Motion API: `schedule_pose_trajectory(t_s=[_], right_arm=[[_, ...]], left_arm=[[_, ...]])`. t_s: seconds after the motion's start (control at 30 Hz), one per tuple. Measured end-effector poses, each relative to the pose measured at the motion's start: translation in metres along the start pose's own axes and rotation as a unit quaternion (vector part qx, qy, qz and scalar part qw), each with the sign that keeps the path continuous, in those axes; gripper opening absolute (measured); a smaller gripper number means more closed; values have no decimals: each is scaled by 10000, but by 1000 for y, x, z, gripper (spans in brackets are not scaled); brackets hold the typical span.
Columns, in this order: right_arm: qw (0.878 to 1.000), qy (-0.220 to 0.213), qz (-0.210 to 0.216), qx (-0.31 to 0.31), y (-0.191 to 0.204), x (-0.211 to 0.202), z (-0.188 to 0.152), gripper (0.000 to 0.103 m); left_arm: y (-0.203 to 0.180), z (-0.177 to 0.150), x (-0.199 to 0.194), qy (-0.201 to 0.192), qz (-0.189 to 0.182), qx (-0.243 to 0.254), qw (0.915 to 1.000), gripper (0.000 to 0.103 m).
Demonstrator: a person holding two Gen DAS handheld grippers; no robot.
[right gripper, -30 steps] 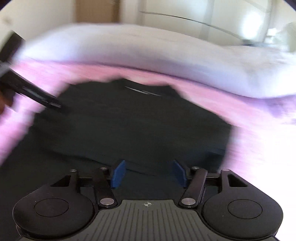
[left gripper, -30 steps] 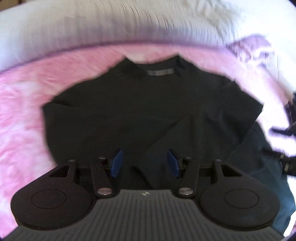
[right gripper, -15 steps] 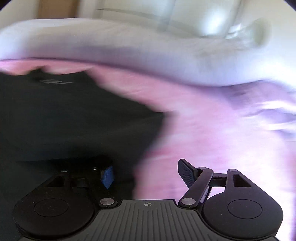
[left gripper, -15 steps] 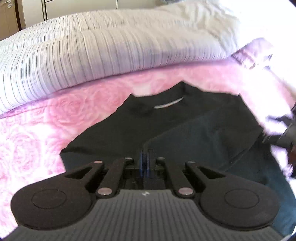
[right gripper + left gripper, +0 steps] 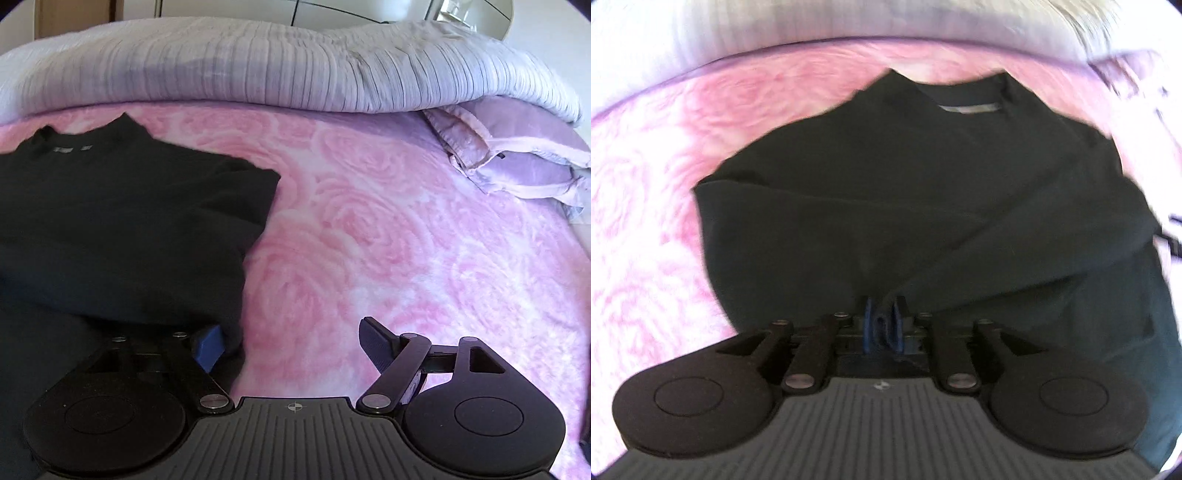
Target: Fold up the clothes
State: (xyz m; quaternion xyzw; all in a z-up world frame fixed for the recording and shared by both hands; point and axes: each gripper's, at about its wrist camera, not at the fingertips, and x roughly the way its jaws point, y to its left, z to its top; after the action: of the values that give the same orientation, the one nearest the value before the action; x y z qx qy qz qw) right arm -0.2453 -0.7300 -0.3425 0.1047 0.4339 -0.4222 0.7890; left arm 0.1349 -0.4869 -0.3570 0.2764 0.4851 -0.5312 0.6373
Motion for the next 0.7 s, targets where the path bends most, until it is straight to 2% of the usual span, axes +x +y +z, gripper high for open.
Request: schedule_pose_trajectory(t_s=[0.03,0.1,0.17,0.23,0.27,0.3,0.33,0.4,0.47,0.53,0.57,0.6,0.63,0.7], right_arm=[[10000,53,-43,3,2,-7,-4,77],[9998,95,-57,181,7,-27,-15,77],[9992,72,-14,398,14,-49,-25,77],[9979,-56,281,588,27,-66,-29,77],[9970,-76,456,618,38,-73,-31,77],[9965,-62,593,590,50,-78,-31,77],[9960,-54,696,558,61,-81,-32,77],[9947,-42,876,533,81,-83,-33,77],[9938,23,981,514,96,-83,-33,77],[9932,85,1058,474,110,-82,-33,77],[9934,111,1056,424,113,-81,-33,77],[9936,137,1054,375,116,-81,-33,77],[9939,163,1046,322,118,-81,-33,77],[9946,171,987,265,114,-85,-33,77]], left_arm=[[5,0,-4,-65,29,-99,9999,20],[12,-3,-15,-198,115,-209,9995,16],[13,-8,-29,-327,11,-201,9993,17],[4,-18,-44,-523,-68,134,9985,19],[-9,-24,-52,-660,-80,502,9965,21],[-26,-33,-57,-755,-45,1048,9916,24],[-43,-43,-60,-814,9,1637,9831,25],[-74,-63,-58,-800,98,2703,9594,26],[-95,-77,-44,-694,300,3450,9356,28],[-108,-84,-25,-597,477,3882,9184,27],[-111,-87,-17,-539,542,4063,9105,21],[-112,-90,-12,-488,630,4233,9025,3],[-110,-93,-15,-516,674,4354,8963,3],[-100,-94,-33,-633,577,4305,8985,3]])
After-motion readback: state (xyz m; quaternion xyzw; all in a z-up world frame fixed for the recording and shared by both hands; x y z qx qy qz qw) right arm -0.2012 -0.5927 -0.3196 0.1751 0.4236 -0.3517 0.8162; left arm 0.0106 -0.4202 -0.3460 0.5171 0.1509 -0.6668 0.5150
